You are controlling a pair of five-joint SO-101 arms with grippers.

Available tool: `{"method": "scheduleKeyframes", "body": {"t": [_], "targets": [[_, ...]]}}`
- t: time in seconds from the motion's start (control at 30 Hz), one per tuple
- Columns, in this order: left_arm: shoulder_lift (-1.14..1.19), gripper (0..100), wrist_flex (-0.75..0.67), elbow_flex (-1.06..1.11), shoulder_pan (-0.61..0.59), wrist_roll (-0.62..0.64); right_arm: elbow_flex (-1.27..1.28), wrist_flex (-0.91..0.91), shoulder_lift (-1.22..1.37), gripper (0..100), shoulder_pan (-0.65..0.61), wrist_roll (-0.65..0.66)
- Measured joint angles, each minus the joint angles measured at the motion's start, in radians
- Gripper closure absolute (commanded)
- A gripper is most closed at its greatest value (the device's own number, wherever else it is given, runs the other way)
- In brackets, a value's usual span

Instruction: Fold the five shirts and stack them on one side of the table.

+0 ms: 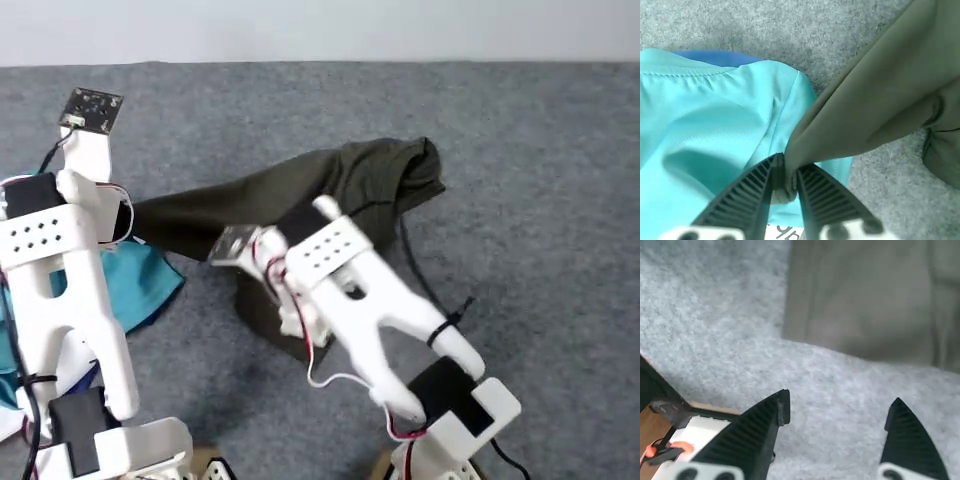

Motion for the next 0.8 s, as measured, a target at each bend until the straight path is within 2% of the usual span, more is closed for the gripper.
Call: {"method": "scheduleKeyframes", "body": {"t": [0.2, 0.37, 0.6, 0.8], "targets": [[0.0, 100, 0.0, 0.0, 0.0, 0.0, 0.13, -0.141, 0.0, 68.8, -0.077, 0.0], [0.0, 100, 0.0, 0.0, 0.0, 0.0, 0.207, -0.264, 0.0, 68.9, -0.08, 0.0], [0.0, 100, 0.0, 0.0, 0.0, 0.0, 0.218, -0.311, 0.087, 69.0, -0.081, 0.0], [0.0, 100, 0.0, 0.0, 0.0, 0.0, 0.152, -0.313, 0.209, 77.5, -0.078, -0.003]]}}
